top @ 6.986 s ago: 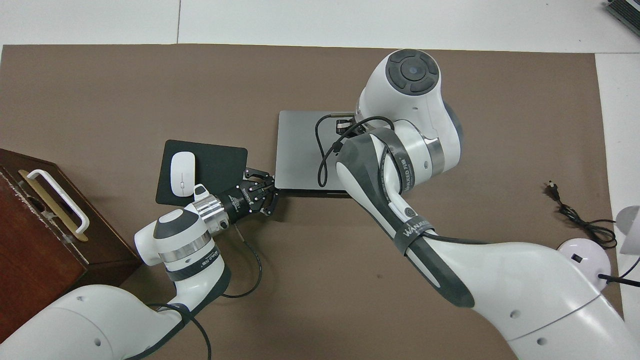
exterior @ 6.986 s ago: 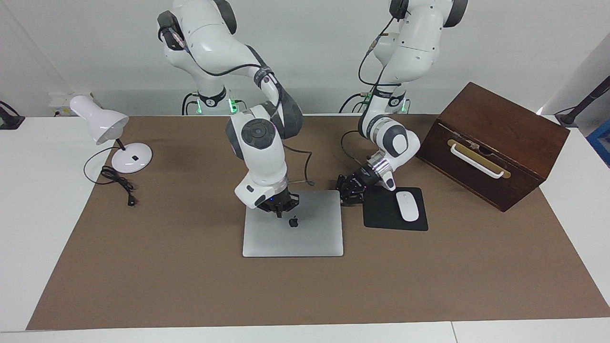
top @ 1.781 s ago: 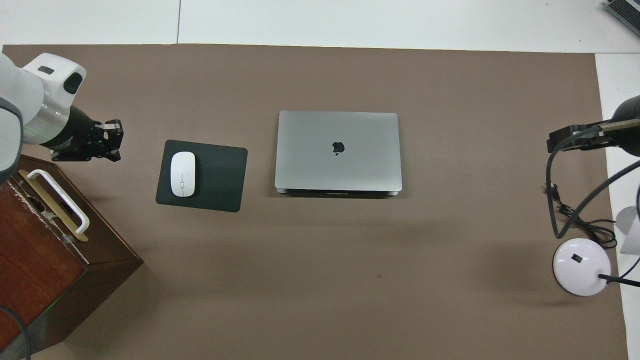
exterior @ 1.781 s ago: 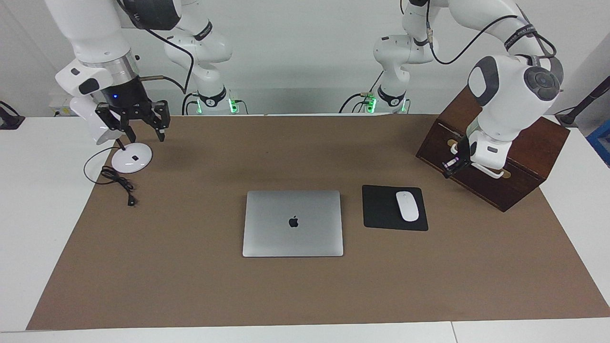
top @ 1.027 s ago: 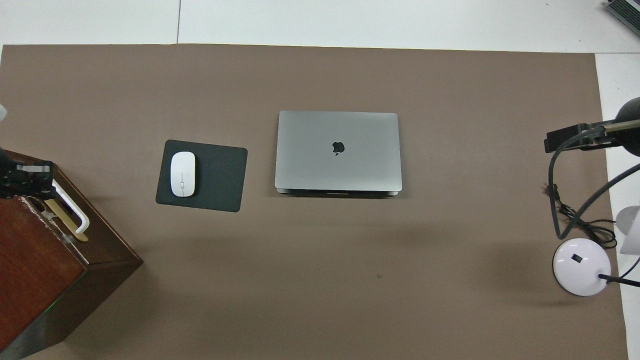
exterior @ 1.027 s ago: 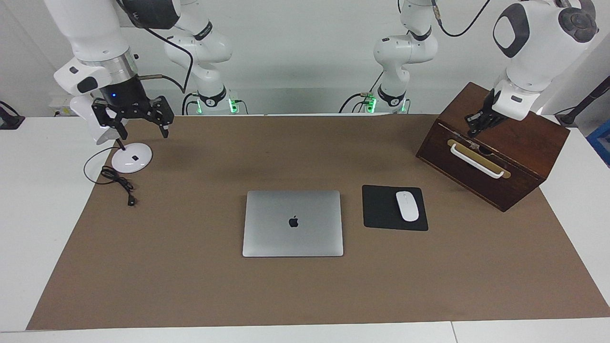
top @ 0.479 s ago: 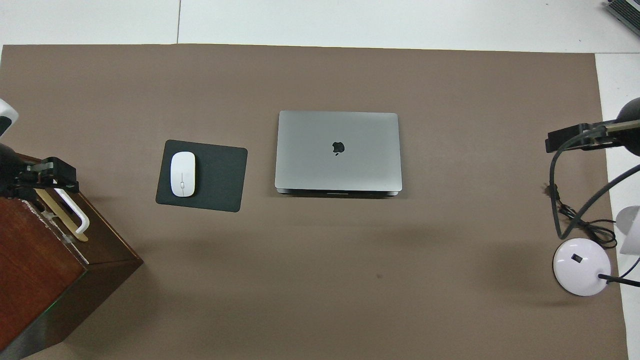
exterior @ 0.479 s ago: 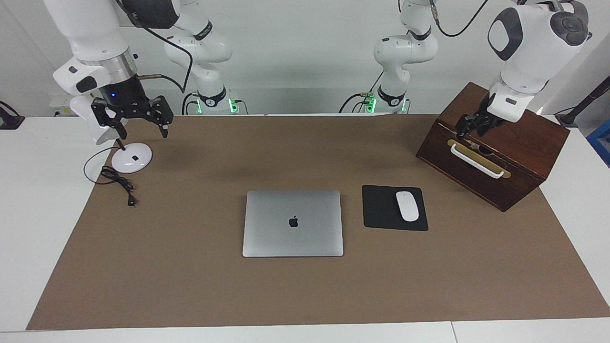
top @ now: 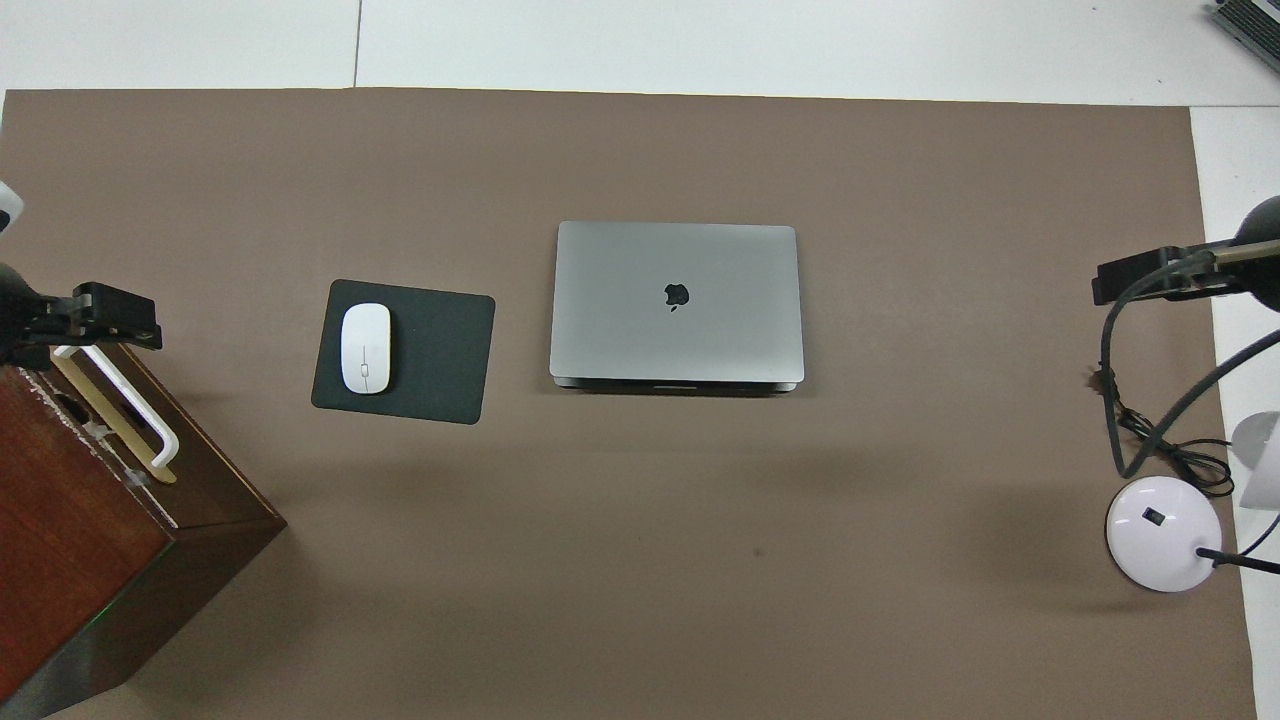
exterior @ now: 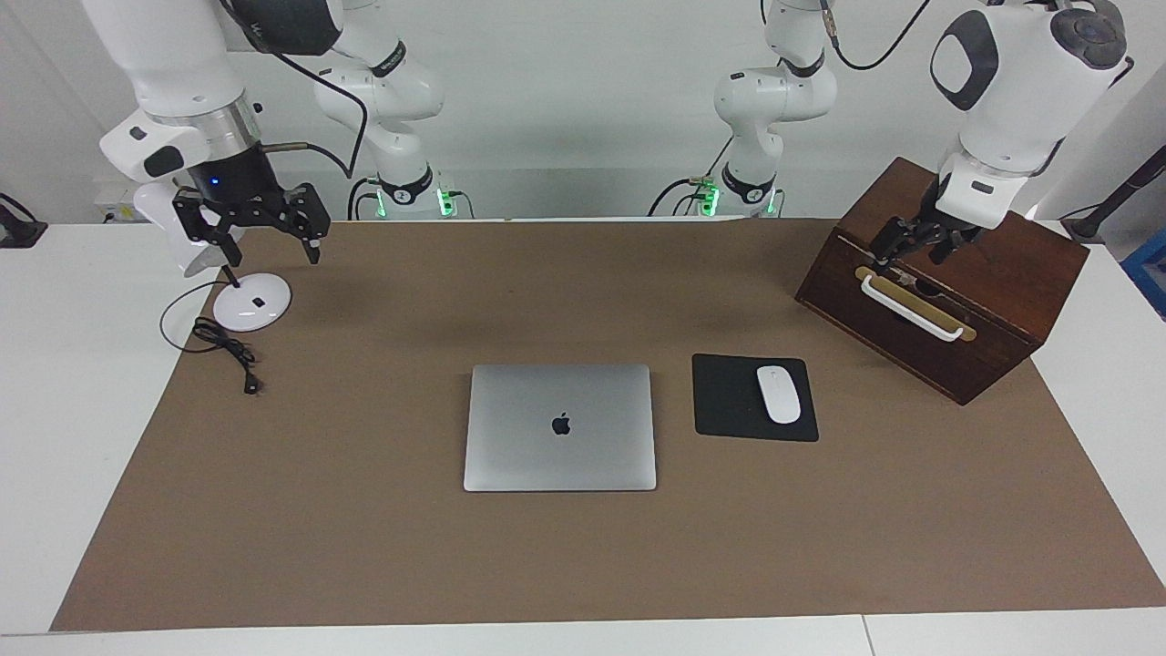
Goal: Close laptop with both arms
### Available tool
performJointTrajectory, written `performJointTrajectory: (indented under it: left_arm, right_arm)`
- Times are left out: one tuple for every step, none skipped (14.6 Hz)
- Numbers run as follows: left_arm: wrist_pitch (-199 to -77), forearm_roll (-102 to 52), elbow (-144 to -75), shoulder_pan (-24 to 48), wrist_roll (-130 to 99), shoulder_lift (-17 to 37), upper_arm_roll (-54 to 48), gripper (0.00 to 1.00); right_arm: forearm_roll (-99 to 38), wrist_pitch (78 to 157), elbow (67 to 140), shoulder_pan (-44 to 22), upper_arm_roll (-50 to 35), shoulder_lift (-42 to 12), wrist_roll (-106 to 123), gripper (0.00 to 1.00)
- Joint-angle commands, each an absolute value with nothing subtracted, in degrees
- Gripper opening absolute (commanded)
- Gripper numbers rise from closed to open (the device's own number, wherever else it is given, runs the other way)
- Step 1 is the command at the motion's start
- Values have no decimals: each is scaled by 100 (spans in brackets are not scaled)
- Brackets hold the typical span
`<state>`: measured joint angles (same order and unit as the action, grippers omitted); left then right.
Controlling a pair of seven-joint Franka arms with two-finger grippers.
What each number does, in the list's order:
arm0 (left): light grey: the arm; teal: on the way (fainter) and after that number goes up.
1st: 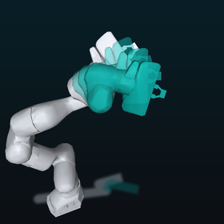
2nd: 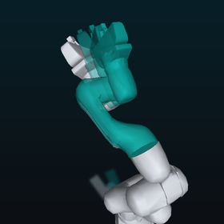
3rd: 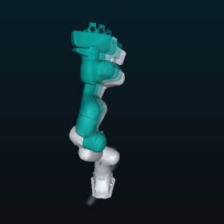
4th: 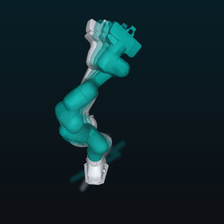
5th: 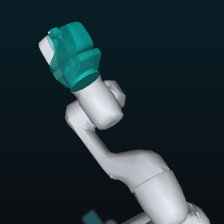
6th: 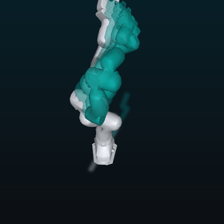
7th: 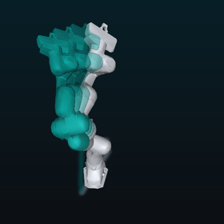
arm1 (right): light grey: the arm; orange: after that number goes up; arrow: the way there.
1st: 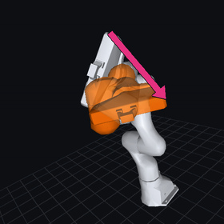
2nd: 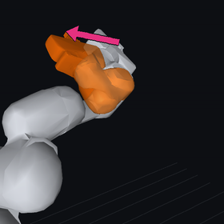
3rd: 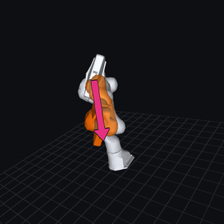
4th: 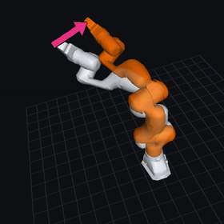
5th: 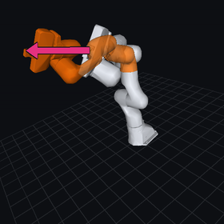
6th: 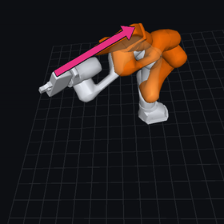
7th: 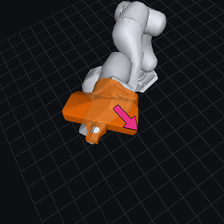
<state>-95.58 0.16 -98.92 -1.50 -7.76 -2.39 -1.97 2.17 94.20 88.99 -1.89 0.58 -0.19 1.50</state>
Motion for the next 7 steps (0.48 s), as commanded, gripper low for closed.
performJointTrajectory:
  left_arm:
    - [-9737, -157, -9729, -97, -660, -114, -176, 100]
    - [-9703, -167, -9738, -97, -546, -114, -176, 100]
    - [-9694, -158, -9738, -97, -423, -114, -167, 100]
    - [-9703, -158, -9738, -97, -413, -114, -158, 100]
    - [-9747, -167, -9747, -97, -404, -114, -158, 100]
    - [-9764, -167, -9747, -97, -404, -106, -158, 100]
    - [-9756, -158, -9756, -88, -404, -105, -167, 100]
  right_arm:
    - [123, 9483, 9070, -149, 79, 123, 299, 100]
    - [123, 9483, 9070, -149, 88, 123, 290, 100]
    - [123, 9475, 9070, -149, 88, 123, 290, 100]
    - [123, 9475, 9070, -149, 88, 123, 290, 100]
    - [123, 9475, 9070, -149, 88, 123, 290, 100]
    - [123, 9475, 9070, -149, 88, 123, 290, 100]
    - [106, 9475, 9070, -149, 79, 123, 255, 100]
